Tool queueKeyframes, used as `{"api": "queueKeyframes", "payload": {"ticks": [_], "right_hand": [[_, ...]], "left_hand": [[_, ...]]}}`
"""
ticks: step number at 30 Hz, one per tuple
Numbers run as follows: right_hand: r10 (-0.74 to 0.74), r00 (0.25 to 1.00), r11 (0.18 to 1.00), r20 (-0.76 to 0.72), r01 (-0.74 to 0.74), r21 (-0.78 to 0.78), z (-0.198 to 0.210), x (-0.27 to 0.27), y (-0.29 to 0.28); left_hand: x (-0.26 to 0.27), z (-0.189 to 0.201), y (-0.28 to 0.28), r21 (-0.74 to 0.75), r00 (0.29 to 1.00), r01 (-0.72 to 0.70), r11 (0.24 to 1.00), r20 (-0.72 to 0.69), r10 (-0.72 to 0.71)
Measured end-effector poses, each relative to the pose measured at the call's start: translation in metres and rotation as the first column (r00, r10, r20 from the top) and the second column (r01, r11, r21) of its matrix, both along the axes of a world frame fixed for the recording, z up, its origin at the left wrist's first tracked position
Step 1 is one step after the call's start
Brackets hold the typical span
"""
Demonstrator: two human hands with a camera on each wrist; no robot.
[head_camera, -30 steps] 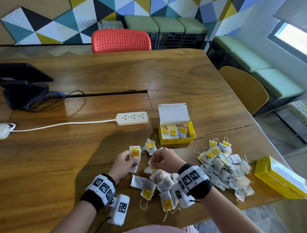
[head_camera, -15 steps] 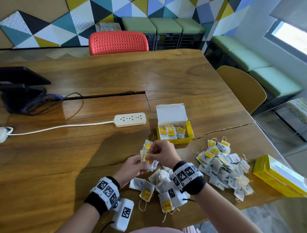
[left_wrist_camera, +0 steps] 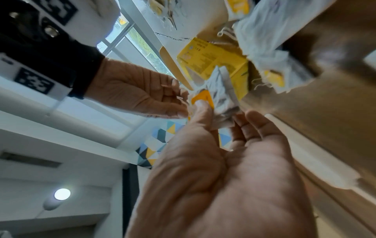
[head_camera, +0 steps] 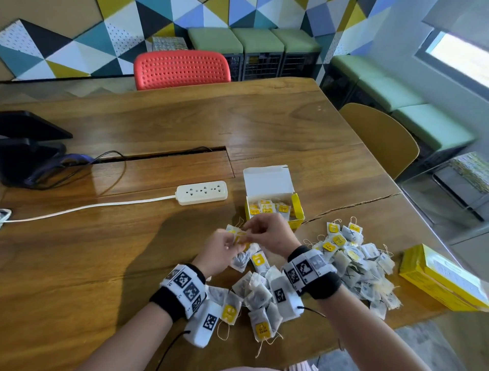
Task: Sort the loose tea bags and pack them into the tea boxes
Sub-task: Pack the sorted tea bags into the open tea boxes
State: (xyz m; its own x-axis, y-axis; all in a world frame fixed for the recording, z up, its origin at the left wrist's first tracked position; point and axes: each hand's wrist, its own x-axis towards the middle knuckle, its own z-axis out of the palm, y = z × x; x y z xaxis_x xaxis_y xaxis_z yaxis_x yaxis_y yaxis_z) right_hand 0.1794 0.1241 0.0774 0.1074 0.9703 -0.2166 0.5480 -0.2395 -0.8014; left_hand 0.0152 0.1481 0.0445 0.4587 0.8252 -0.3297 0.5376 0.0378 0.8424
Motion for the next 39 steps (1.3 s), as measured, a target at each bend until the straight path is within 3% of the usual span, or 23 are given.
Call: {"api": "queueKeyframes", "payload": {"ticks": [3,6,10,14,18,23,28,35,39], "right_hand": [[-0.243,0.966,0.969,0.091,0.237,0.07,0.007,0.034,0.014],[-0.417,0.841,0.907,0.345,0.41,0.095,0.002,0.075,0.032],[-0.323,0.799,0.887,0.508,0.443,-0.132,-0.014,0.093,0.047],[-0.258,0.788,0.891,0.559,0.417,-0.177,-0.022,0.091,0.05],[-0.226,0.786,0.895,0.575,0.4,-0.195,-0.022,0.091,0.049],[-0.331,0.833,0.89,0.443,0.431,-0.146,-0.015,0.103,0.047],[-0.362,0.842,0.876,0.401,0.454,-0.162,-0.006,0.108,0.039],[-0.387,0.846,0.854,0.367,0.479,-0.203,-0.009,0.11,0.037],[-0.388,0.84,0.857,0.378,0.48,-0.186,-0.012,0.111,0.035]], "left_hand": [[0.014,0.018,0.015,0.182,0.996,-0.001,0.983,-0.091,0.018],[0.03,0.037,0.027,0.25,0.995,0.067,0.966,-0.084,-0.047],[0.063,0.052,0.043,0.265,0.992,0.118,0.957,-0.076,-0.101],[0.099,0.046,0.064,0.217,0.986,0.128,0.968,-0.129,-0.101],[0.127,0.032,0.079,0.131,0.98,0.083,0.988,-0.192,-0.057],[0.15,0.014,0.088,0.018,0.967,0.019,1.0,-0.256,-0.013],[0.167,0.01,0.083,-0.074,0.956,0.039,0.997,-0.288,-0.059],[0.176,0.007,0.077,0.08,0.942,-0.008,0.997,-0.335,0.034],[0.168,0.003,0.073,0.202,0.961,-0.024,0.979,-0.266,0.078]]}}
